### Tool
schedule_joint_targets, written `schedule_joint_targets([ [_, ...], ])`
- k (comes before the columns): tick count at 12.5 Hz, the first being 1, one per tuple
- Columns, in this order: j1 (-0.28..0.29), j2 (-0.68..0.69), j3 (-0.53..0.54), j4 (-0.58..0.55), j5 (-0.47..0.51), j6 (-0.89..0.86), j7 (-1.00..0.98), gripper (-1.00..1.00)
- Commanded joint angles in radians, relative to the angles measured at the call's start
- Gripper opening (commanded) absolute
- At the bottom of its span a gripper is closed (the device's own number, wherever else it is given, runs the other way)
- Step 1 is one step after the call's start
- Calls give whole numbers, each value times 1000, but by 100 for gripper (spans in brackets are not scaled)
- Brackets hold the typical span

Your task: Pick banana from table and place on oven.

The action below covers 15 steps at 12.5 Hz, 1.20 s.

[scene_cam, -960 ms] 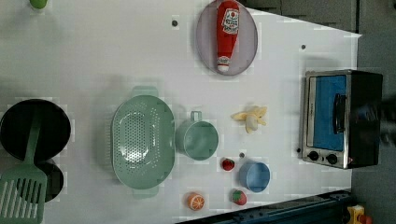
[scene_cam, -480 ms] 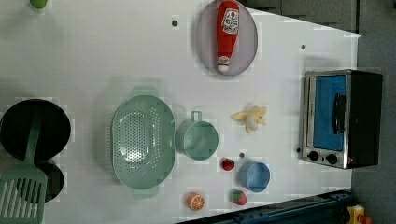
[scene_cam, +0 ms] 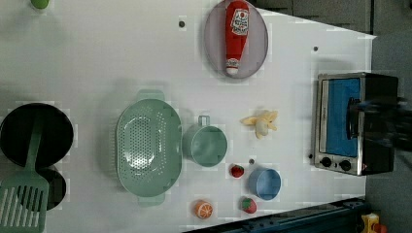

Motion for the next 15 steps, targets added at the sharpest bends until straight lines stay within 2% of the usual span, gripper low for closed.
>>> schedule_joint_targets([
  [1,3,89,-3,-85,-6,130,23,100],
  [8,3,349,-5,-218,-6,542,23,100],
  [15,1,533,-7,-256,-6,754,24,100],
])
